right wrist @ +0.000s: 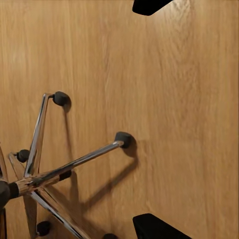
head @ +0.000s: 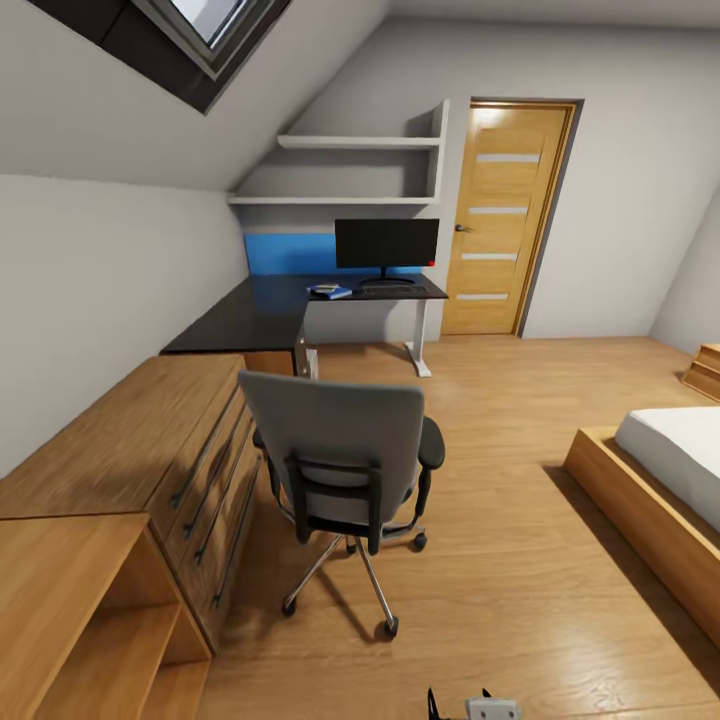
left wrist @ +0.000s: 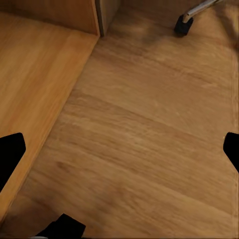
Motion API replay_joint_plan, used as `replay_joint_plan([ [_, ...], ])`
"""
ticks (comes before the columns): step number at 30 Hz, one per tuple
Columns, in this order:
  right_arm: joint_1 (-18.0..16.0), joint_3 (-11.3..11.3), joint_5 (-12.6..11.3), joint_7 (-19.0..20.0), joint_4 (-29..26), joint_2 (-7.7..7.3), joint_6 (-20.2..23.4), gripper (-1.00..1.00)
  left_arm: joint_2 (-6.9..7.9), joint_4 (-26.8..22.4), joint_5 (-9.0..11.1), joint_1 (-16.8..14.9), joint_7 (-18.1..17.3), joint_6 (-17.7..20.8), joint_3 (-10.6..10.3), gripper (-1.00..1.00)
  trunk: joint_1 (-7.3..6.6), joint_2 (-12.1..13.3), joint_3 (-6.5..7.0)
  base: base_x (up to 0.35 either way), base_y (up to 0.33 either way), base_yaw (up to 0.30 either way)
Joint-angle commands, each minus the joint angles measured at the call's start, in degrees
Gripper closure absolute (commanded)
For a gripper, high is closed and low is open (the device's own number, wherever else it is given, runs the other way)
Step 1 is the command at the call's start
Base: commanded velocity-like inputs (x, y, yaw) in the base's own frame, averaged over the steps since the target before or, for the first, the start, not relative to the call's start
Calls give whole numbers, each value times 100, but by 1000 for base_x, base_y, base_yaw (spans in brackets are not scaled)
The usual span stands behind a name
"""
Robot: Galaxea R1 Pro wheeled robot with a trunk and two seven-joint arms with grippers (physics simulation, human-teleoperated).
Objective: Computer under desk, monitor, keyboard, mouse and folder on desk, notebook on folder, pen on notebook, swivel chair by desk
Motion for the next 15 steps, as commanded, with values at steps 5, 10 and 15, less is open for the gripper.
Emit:
replay_joint_plan([
  [5, -6, 71, -30, -31, -44, 28, -24, -100, 54, -283, 45, -89, 29, 514, -40, -100, 110, -205, -96, 0, 0, 0],
  [10, -31, 61, -36, -239, -570, 38, 158, -100, 169, -404, 45, -816, 27, 2016, -30, -100, 220, -405, -185, 0, 0, 0],
  [15, -379, 64, -32, -1002, -1899, 99, 2104, -100, 195, -449, 71, -1906, 60, 2827, -22, -100, 330, -606, -275, 0, 0, 0],
])
